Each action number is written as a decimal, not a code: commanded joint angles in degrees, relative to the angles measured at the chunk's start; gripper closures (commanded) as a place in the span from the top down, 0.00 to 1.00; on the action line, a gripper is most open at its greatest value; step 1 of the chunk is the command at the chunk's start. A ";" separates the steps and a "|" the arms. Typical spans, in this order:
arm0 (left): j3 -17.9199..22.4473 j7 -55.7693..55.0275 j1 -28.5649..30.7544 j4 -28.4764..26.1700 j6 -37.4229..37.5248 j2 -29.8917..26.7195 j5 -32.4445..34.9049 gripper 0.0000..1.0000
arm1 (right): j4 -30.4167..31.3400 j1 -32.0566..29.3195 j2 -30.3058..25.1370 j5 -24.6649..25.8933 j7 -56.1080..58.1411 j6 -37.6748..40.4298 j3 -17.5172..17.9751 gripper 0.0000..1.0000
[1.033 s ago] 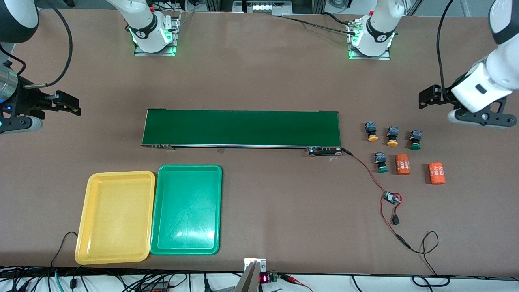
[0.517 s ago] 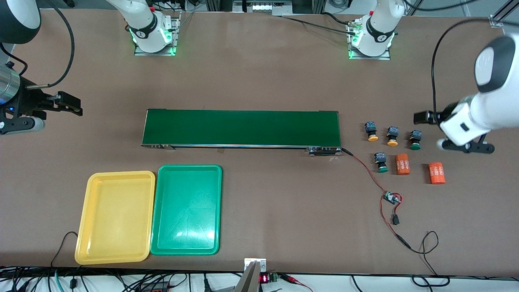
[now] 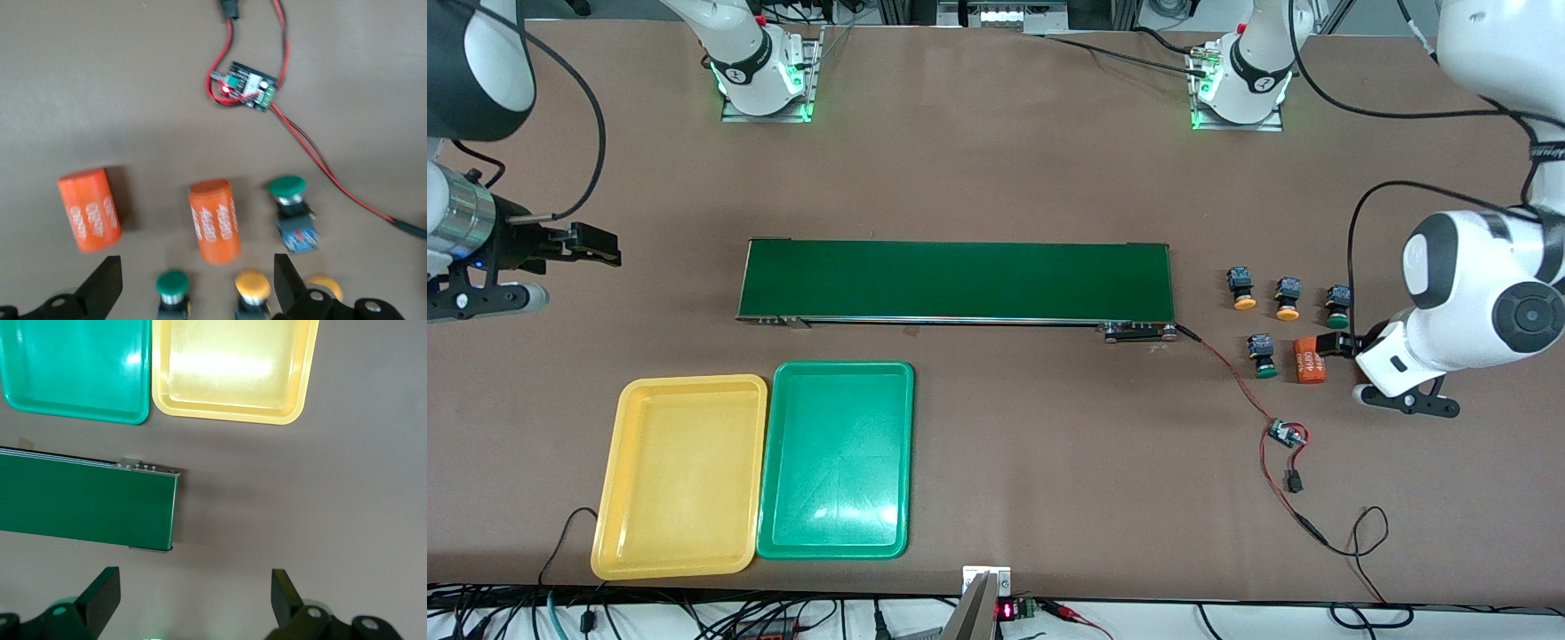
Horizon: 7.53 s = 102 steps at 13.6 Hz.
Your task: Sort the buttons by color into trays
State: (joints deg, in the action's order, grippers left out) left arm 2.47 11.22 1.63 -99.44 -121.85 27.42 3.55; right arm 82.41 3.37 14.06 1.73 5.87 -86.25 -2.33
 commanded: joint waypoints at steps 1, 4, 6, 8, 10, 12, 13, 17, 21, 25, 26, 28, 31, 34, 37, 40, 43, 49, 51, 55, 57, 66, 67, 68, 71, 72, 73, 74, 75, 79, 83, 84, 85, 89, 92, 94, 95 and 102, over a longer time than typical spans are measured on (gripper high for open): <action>-0.10 1.79 0.66 -9.51 -14.06 -0.97 0.93 1.00 | -0.67 -0.91 0.00 0.47 1.34 1.09 0.22 1.00; -0.10 1.70 1.62 -15.25 -26.57 1.57 0.93 1.00 | -0.75 -0.47 -0.09 0.73 1.34 1.17 0.31 1.00; -0.10 1.87 1.71 -16.40 -28.36 2.54 0.93 1.00 | -0.75 -0.47 -0.09 0.47 1.43 1.44 0.31 1.00; -0.10 1.70 1.71 -16.93 -28.27 2.72 0.93 0.94 | -0.75 -0.65 -0.09 0.47 1.43 1.61 0.31 1.00; -0.19 1.52 1.71 -17.81 -27.83 2.72 0.93 0.62 | -0.75 -0.82 -0.09 0.38 1.43 2.32 0.31 1.00; -0.19 1.43 1.71 -16.94 -24.60 2.02 0.84 0.31 | -0.75 -0.91 0.00 0.21 1.34 2.75 0.31 1.00; -0.19 1.52 1.71 -15.19 -21.62 1.76 0.84 0.24 | -0.75 -0.91 0.00 0.12 1.34 2.84 0.31 1.00; -0.45 5.46 1.71 -6.93 -11.42 1.23 0.93 0.23 | -0.67 -0.91 0.00 0.03 2.39 2.84 0.31 1.00; -2.46 12.75 -0.04 -0.33 -1.75 -1.57 0.93 0.23 | -0.67 -0.91 0.00 0.03 2.48 2.84 0.31 1.00; -11.14 13.47 -0.04 0.12 9.84 -4.13 0.93 0.18 | -0.67 -0.91 0.00 0.03 2.48 3.11 0.31 1.00; -13.44 13.73 -0.04 0.21 12.31 -4.13 0.93 0.18 | -0.67 -1.00 0.00 0.03 2.48 3.11 0.31 1.00; -19.84 13.74 -0.13 0.12 15.75 -3.96 0.32 0.09 | -0.67 -0.91 0.00 0.03 2.48 3.11 0.31 1.00; -26.80 16.35 -0.57 0.12 14.37 -1.51 0.75 0.08 | -0.67 -0.91 0.00 0.03 2.66 3.11 0.31 1.00; -31.55 25.92 -1.62 -1.11 8.05 0.00 0.93 0.08 | -0.67 -1.00 0.00 0.03 2.66 3.20 0.31 1.00; -31.65 32.80 -6.27 -2.59 5.23 0.26 3.38 0.08 | -0.67 -1.26 0.35 0.03 2.66 3.20 0.31 1.00; -31.74 33.16 -6.72 -7.25 -0.12 0.09 6.11 0.08 | -0.67 -2.05 0.35 0.03 2.75 3.20 0.31 1.00; -31.74 33.16 -6.81 -9.98 -4.45 0.17 7.61 0.09 | -0.58 -2.06 0.35 0.12 3.10 3.37 0.22 1.00; -31.83 33.16 -6.46 -9.72 -3.75 -0.44 7.70 1.00 | -0.49 -2.05 0.35 0.12 2.92 4.78 0.31 1.00; -31.83 33.16 -5.93 -9.55 -2.27 -1.66 7.70 1.00 | -0.23 -2.05 0.26 0.12 2.92 4.86 0.31 1.00; -31.74 31.85 -4.62 -5.09 5.72 -5.01 7.17 1.00 | -0.23 -2.14 0.26 0.12 2.92 4.87 0.31 1.00; -31.74 28.87 -2.69 -0.43 12.40 -4.92 7.00 1.00 | -0.14 -2.14 0.35 0.03 2.92 4.87 0.31 1.00; -28.06 -0.12 5.76 11.09 18.14 -1.33 7.52 1.00 | 0.21 -2.05 0.18 0.03 2.84 4.87 0.31 1.00; -26.48 -1.98 5.67 12.59 18.92 -0.10 7.26 1.00 | 0.21 -1.97 0.17 0.03 2.84 4.95 0.31 1.00; -25.34 -3.47 5.67 14.95 19.80 1.74 7.35 1.00 | 0.21 -1.97 0.17 0.03 2.84 5.13 0.31 1.00; -21.29 -6.02 5.67 18.66 20.77 6.23 7.00 1.00 | 0.30 -1.97 0.18 -0.06 2.84 5.22 0.31 1.00; -20.41 -12.56 5.93 18.67 21.12 7.28 6.82 1.00 | 0.56 -1.97 0.09 -0.06 2.75 5.22 0.31 1.00; -20.23 -19.50 6.19 18.58 21.13 7.99 7.26 1.00 | 1.17 -1.71 -0.17 -0.06 2.66 5.13 0.31 1.00; -19.88 -23.57 6.02 17.79 21.13 8.43 7.96 1.00 | 1.87 -1.62 -0.44 -0.06 2.66 4.87 0.31 1.00; -19.79 -24.14 6.11 16.83 21.30 9.92 10.23 1.00 | 2.32 -1.70 -0.70 -0.06 2.66 4.69 0.31 1.00; -20.23 -23.70 10.49 6.41 11.42 9.51 11.39 1.00 | 10.37 -2.05 -5.34 -0.14 2.66 0.41 0.31 1.00; -20.05 -23.79 12.08 -7.85 -9.07 7.20 11.65 1.00 | 26.36 -2.93 -15.01 -0.32 2.49 -10.40 0.31 1.00; -20.05 -23.79 12.17 -8.75 -10.67 7.47 11.65 1.00 | 31.01 -2.85 -17.81 -0.67 1.96 -13.39 0.31 1.00; -20.05 -23.79 12.26 -8.76 -10.78 7.64 11.65 0.94 | 35.85 -2.85 -20.54 -0.67 1.87 -16.72 0.31 1.00; -20.23 -23.88 12.26 -7.88 -5.87 6.86 11.65 0.54 | 43.89 -2.41 -25.14 -0.67 1.43 -21.76 0.40 1.00; -20.32 -23.97 12.26 -7.79 -5.24 6.42 11.65 0.20 | 45.65 -0.75 -26.37 -0.67 -1.90 -23.52 0.84 1.00; -20.93 -24.14 11.65 -7.53 -3.59 3.71 11.65 0.14 | 45.48 3.28 -26.28 -0.67 -8.11 -23.96 0.92 1.00; -22.84 -24.32 11.65 -6.22 -0.96 2.56 11.57 0.15 | 45.39 6.44 -26.11 -0.67 -13.20 -24.40 0.92 1.00; -42.79 -33.95 11.47 0.30 14.10 2.98 9.37 0.18 | 43.89 21.22 -20.40 -0.67 -32.83 -29.14 0.92 1.00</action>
State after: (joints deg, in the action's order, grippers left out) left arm -36.19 -18.37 12.71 -98.71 -108.62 29.63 13.42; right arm 126.82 21.75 -7.98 1.28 -23.03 -114.13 -0.78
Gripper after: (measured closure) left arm 0.595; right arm 0.000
